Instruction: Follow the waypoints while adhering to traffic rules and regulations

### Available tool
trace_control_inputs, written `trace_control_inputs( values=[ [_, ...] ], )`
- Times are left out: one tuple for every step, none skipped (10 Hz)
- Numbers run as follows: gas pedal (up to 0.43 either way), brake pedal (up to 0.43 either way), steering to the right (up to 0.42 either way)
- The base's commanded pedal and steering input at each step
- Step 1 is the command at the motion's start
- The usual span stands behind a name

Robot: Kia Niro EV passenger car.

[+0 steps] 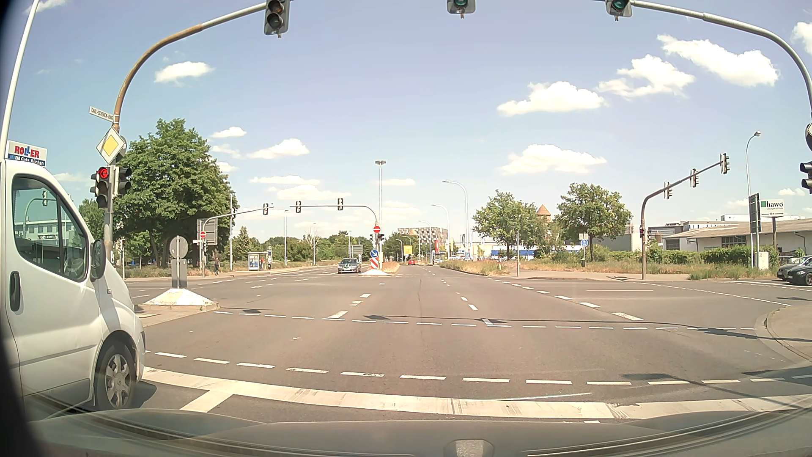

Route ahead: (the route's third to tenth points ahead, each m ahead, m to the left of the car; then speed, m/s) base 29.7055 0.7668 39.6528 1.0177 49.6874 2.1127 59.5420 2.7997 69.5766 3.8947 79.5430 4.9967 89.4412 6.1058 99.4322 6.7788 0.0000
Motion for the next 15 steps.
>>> trace_control_inputs(
  values=[
    [0.0,0.335,0.0],
    [0.0,0.335,-0.001],
    [0.0,0.335,-0.001],
    [0.0,0.335,0.0],
    [0.0,0.335,0.0],
    [0.0,0.335,0.0],
    [0.0,0.335,0.0],
    [0.0,0.335,0.0],
    [0.0,0.335,0.0],
    [0.0,0.335,-0.001],
    [0.0,0.335,0.0],
    [0.0,0.335,0.0],
    [0.0,0.341,0.0],
    [0.0,0.341,0.0],
    [0.0,0.335,0.0]
  ],
)
